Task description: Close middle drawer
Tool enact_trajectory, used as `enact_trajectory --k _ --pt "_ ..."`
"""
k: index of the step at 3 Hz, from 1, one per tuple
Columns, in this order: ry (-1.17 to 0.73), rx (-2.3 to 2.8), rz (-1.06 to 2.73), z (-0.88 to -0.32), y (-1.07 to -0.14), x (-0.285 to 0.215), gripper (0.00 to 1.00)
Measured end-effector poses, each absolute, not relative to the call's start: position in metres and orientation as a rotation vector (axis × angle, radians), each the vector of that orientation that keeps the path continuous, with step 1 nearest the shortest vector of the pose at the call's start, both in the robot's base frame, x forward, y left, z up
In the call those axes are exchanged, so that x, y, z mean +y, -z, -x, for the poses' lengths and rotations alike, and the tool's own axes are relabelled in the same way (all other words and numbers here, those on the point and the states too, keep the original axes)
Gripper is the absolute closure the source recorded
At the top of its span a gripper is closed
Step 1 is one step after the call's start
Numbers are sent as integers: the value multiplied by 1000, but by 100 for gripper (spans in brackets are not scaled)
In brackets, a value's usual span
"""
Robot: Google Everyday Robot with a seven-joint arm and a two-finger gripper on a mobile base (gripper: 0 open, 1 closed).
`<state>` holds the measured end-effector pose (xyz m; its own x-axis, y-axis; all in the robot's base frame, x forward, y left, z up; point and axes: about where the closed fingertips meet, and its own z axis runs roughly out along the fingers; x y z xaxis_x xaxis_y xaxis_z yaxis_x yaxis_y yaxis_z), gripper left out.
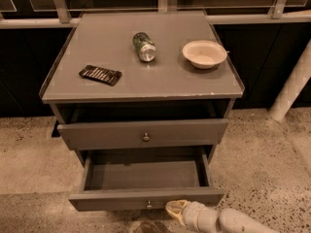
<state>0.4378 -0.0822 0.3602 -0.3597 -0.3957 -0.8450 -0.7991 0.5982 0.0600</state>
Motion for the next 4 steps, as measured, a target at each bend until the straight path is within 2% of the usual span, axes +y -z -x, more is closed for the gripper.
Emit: enact_trajectory --k 2,3,4 --pt "-322 2011 896 -483 -362 -75 100" --pt "-233 2031 856 -495 -359 -92 100" --pt "-230 2026 857 -497 -359 -92 100"
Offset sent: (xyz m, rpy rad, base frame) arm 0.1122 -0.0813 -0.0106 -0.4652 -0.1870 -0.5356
